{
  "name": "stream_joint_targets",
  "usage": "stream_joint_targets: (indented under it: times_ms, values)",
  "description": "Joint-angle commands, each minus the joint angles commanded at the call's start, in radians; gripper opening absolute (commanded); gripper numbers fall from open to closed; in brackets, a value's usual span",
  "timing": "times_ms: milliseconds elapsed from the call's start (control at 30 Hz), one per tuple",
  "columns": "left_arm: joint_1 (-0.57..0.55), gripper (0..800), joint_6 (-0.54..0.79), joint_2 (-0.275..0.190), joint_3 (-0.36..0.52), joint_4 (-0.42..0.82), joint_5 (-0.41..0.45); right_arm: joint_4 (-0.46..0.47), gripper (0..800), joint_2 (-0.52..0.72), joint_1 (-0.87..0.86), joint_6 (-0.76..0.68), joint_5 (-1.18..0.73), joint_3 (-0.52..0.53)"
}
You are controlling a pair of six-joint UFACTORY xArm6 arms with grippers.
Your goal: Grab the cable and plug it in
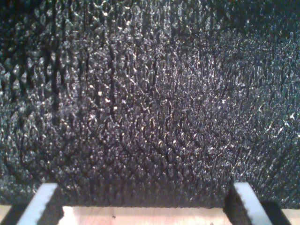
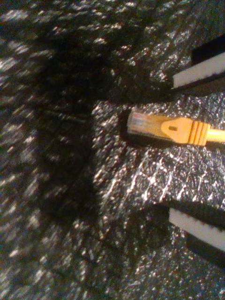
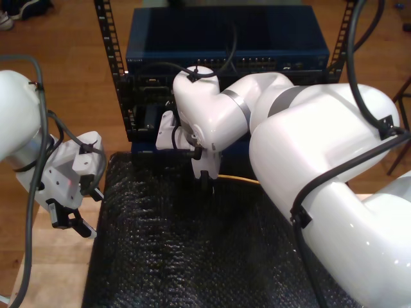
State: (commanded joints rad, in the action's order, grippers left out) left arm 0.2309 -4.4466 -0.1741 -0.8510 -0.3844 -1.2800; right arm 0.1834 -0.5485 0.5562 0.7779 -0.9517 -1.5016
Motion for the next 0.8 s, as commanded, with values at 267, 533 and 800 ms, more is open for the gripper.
stream_joint_targets:
  times_ms: [267,533,800]
  values:
    - [0.0,800,0.0,0.0,0.0,0.0,0.0,0.02,507,0.0,0.0,-0.018,0.0,0.002]
    - [0.0,800,0.0,0.0,0.0,0.0,0.0,0.041,469,0.003,0.0,-0.043,0.0,-0.002]
    - [0.0,800,0.0,0.0,0.002,-0.002,0.0,0.041,436,0.003,0.0,-0.046,0.0,-0.005]
